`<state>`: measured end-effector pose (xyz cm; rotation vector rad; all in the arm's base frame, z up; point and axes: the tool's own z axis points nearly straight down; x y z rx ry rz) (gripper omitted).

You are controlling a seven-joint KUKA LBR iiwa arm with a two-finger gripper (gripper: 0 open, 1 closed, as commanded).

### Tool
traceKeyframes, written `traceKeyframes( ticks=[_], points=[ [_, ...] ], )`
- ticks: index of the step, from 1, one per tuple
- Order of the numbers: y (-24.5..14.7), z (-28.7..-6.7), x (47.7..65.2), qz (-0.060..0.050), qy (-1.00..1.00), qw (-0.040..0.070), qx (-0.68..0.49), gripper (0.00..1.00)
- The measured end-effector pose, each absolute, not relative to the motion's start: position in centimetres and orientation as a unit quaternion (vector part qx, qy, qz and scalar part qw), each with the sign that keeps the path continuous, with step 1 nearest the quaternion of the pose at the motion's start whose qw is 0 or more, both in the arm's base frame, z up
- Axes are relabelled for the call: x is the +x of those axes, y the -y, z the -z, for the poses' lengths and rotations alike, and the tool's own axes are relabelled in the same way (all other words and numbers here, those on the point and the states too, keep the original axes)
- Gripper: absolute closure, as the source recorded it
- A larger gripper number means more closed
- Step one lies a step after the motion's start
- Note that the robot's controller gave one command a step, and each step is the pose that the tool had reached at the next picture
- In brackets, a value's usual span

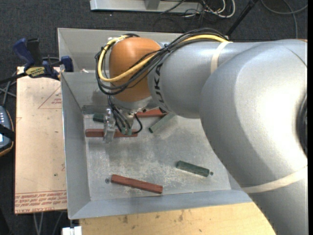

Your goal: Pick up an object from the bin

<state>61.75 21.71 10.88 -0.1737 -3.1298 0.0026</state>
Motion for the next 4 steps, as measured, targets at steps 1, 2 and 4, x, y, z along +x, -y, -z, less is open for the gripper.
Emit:
traceKeyframes(
  ticks=[1, 2, 4],
  points=[
    [-21.8, -13.1, 61.9, 0.001, 0.998, -0.001, -0.055, 1.00],
    [-21.8, -14.2, 62.0, 0.002, 0.998, -0.003, -0.055, 1.00],
    [-21.8, -15.7, 62.0, 0.001, 0.998, -0.001, -0.055, 1.00]
  ],
)
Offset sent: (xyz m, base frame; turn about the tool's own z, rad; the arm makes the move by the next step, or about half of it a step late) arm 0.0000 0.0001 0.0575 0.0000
